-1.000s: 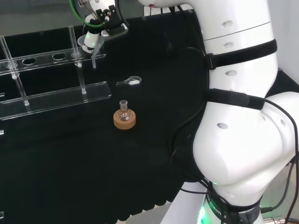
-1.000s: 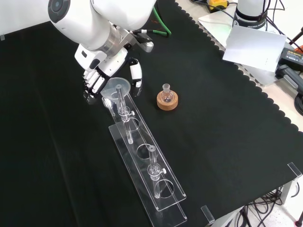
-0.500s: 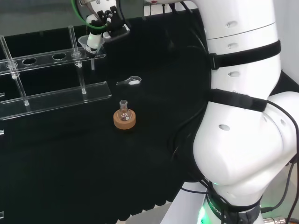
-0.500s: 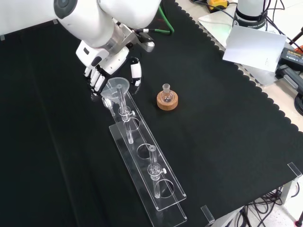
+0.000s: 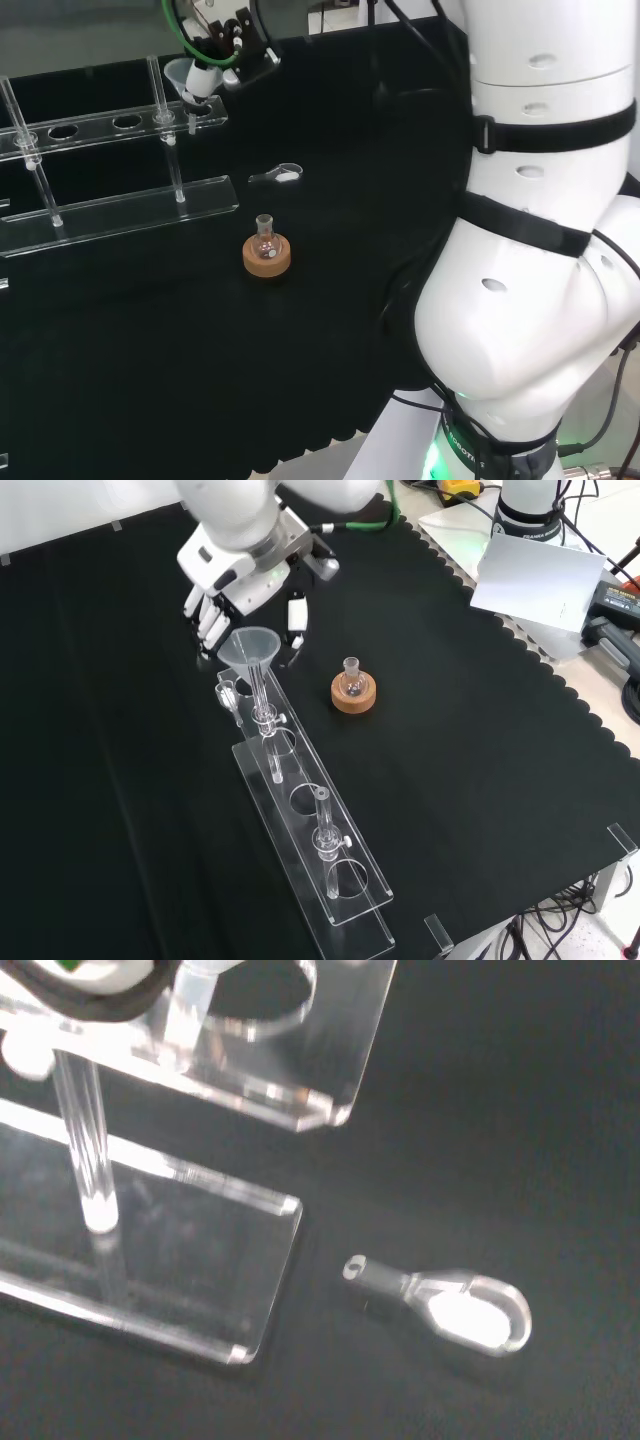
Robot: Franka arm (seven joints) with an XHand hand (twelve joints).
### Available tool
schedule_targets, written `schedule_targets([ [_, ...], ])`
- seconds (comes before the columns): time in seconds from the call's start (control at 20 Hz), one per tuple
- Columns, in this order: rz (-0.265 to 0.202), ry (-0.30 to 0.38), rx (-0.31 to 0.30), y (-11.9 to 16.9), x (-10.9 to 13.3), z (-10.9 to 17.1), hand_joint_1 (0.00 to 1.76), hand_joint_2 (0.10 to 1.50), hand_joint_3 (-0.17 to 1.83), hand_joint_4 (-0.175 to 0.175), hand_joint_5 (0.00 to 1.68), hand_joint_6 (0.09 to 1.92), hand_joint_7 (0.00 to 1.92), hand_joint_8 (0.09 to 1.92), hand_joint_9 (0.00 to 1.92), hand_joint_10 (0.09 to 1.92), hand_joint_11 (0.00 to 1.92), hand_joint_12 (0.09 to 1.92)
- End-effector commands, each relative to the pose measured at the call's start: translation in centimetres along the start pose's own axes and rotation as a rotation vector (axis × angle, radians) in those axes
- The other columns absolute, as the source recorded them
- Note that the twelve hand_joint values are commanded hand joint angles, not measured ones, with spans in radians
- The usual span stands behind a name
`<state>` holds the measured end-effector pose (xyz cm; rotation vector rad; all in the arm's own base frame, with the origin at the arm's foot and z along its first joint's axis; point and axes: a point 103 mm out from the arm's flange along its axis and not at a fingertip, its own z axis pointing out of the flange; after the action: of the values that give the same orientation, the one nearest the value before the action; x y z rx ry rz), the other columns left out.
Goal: Pick up the funnel from the transparent funnel stand.
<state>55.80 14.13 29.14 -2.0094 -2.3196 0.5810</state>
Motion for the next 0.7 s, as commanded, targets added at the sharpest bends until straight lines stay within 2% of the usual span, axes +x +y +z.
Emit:
schedule_targets([
  [0.05, 0.017, -0.065, -0.082, -2.0, 0.1, -4.5, 0.85, 0.79, 0.50, 0.028, 0.80, 0.63, 0.65, 0.66, 0.88, 0.45, 0.55, 1.22],
  [0.4, 0.049, -0.096, -0.096, -5.7, -0.4, -7.3, 0.85, 0.79, 0.51, 0.038, 0.83, 0.66, 0.65, 0.66, 0.88, 0.44, 0.57, 1.21],
  [0.7, 0.089, -0.112, -0.081, -8.8, -0.8, -7.6, 0.85, 0.79, 0.51, 0.040, 0.83, 0.67, 0.65, 0.66, 0.88, 0.44, 0.58, 1.21],
])
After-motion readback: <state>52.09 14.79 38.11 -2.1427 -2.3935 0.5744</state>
